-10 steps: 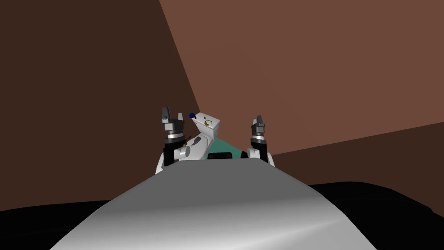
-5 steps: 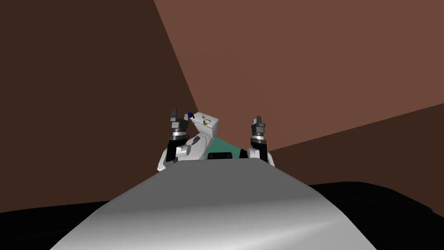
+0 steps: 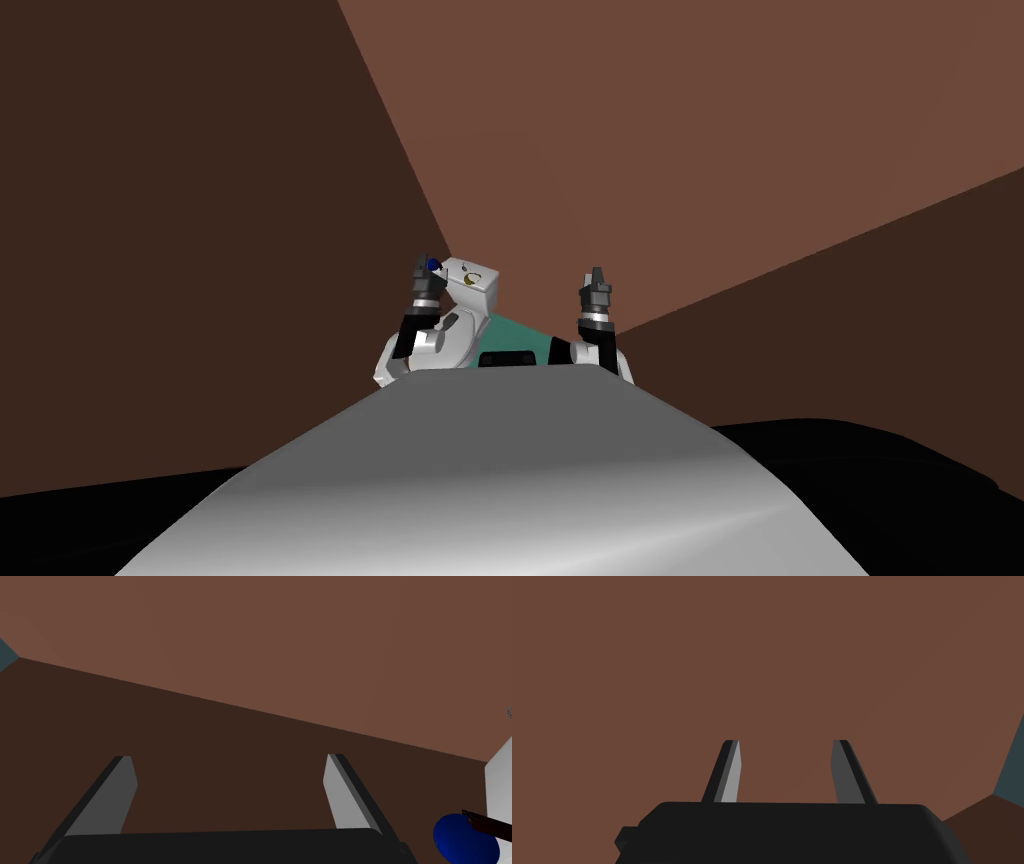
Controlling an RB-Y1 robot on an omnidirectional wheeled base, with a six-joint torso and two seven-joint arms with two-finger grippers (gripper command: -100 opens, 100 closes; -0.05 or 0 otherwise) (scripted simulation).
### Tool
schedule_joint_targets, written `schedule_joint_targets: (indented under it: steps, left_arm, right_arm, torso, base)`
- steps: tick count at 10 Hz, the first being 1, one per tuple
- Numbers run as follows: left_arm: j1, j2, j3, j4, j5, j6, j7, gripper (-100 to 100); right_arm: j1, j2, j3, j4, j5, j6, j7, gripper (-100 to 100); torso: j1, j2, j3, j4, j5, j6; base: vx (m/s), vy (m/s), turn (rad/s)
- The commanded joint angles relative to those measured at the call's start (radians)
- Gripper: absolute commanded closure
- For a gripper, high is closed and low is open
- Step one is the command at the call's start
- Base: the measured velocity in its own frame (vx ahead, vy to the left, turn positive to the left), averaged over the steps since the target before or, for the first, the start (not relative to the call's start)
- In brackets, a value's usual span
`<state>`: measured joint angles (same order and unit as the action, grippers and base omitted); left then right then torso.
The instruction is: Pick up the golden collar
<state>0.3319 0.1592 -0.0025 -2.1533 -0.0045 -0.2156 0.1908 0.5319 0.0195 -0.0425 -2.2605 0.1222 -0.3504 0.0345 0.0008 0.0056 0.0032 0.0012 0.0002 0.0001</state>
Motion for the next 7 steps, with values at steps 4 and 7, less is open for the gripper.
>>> schedule_joint_targets:
  steps: [4, 7]
  left_arm:
    - [-0.078, 0.013, -0.045, 0.096, 0.001, 0.144, 0.074, -100]
    - [-0.095, 0.017, -0.053, 0.119, 0.002, 0.186, 0.085, -100]
  right_arm:
    - [0.0, 0.0, 0.0, 0.0, 0.0, 0.0, 0.0, 0]
    - [0.0, 0.0, 0.0, 0.0, 0.0, 0.0, 0.0, 0]
  torso:
    - [0.0, -0.001, -0.001, 0.0, 0.0, 0.0]
    - [0.0, -0.003, -0.002, -0.001, 0.0, 0.0]
  base:
    - [-0.069, -0.001, -0.128]
    - [-0.032, 0.004, -0.063]
